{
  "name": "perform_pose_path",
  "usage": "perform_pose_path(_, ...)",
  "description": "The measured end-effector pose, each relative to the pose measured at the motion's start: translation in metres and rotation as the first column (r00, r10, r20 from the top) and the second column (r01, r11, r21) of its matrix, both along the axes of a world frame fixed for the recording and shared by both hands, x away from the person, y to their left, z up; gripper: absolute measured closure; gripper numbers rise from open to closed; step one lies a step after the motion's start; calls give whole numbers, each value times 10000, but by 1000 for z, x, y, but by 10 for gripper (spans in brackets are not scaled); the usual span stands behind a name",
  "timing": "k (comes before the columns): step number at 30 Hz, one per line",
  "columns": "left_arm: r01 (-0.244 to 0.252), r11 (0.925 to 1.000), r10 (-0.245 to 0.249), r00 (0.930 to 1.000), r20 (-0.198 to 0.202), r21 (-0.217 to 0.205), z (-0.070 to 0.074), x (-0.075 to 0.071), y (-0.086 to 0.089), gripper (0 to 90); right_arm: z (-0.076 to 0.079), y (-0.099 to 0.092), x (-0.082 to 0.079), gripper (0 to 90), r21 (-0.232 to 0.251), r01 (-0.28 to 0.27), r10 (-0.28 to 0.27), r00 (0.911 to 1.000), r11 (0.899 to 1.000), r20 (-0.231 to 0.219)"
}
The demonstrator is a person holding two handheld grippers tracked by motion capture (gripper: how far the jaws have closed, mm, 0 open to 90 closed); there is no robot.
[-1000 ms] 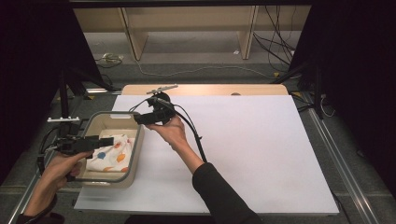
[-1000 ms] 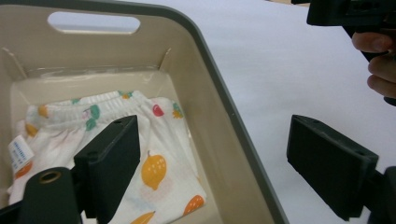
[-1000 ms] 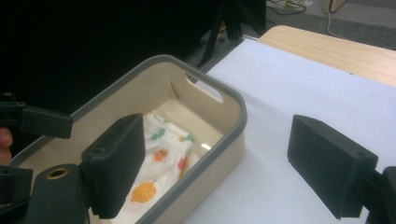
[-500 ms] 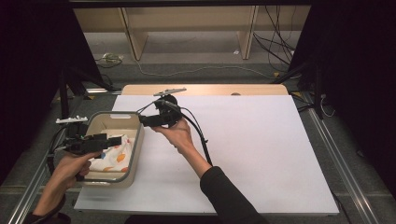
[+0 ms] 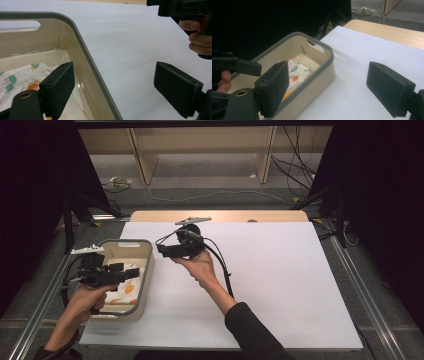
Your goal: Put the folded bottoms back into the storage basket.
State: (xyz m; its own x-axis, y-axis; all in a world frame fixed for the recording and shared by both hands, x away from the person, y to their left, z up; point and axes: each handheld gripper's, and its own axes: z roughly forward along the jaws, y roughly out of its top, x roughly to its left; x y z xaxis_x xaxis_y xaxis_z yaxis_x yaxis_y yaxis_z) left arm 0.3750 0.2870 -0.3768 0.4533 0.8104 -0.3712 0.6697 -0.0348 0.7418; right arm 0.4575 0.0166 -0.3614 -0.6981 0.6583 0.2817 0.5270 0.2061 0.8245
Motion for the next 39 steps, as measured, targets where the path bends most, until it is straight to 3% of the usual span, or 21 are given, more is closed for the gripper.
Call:
perform_pose_path(22,516,9986,-510,9966,652,-69,-4,-5,-29,169,-2,-33,-17,192,266,174,-184,9992,9995,361)
perform_pose_path(29,725,9973,-718,9951,676,-71,-6,-7,-39,169,-2,-45,-27,193,277,52,-69,9981,9996,617)
perform_pose_path(39,1016,9948,-1004,9917,806,-111,-9,-10,-54,169,-9,-70,-36,191,540,217,-252,9976,9983,648)
